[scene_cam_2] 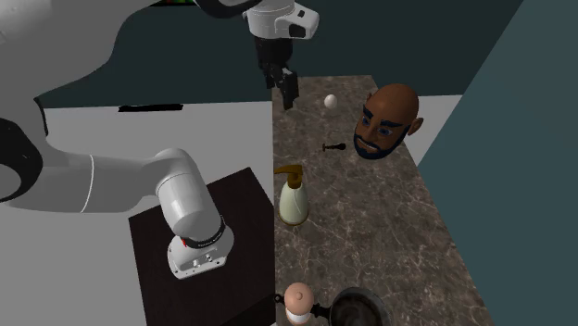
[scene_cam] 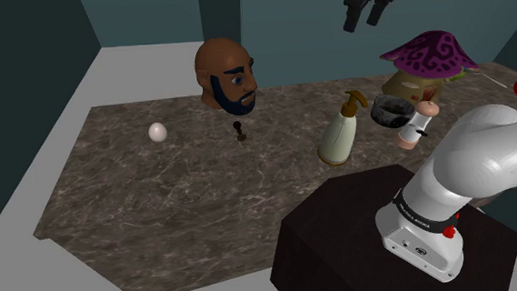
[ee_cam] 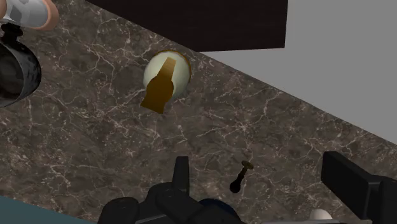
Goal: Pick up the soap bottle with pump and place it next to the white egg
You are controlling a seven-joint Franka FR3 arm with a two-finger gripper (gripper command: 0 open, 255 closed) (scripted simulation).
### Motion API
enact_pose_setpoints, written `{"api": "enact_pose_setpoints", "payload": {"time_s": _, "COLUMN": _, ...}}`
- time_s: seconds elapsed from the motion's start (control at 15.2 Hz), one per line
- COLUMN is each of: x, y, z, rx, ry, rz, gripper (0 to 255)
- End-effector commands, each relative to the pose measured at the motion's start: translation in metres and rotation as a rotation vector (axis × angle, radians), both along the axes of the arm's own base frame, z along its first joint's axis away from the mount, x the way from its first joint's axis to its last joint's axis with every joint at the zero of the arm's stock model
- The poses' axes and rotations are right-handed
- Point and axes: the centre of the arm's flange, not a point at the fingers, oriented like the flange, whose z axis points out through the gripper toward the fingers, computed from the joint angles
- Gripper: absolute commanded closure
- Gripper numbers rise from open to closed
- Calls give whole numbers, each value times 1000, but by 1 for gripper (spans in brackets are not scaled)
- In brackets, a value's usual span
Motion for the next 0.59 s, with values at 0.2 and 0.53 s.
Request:
{"api": "enact_pose_setpoints", "payload": {"time_s": 0.2, "x": 1, "y": -13, "z": -36, "rx": -27, "ry": 1, "rz": 0, "gripper": 0}}
{"api": "enact_pose_setpoints", "payload": {"time_s": 0.53, "x": 4, "y": -36, "z": -95, "rx": -71, "ry": 3, "rz": 0, "gripper": 0}}
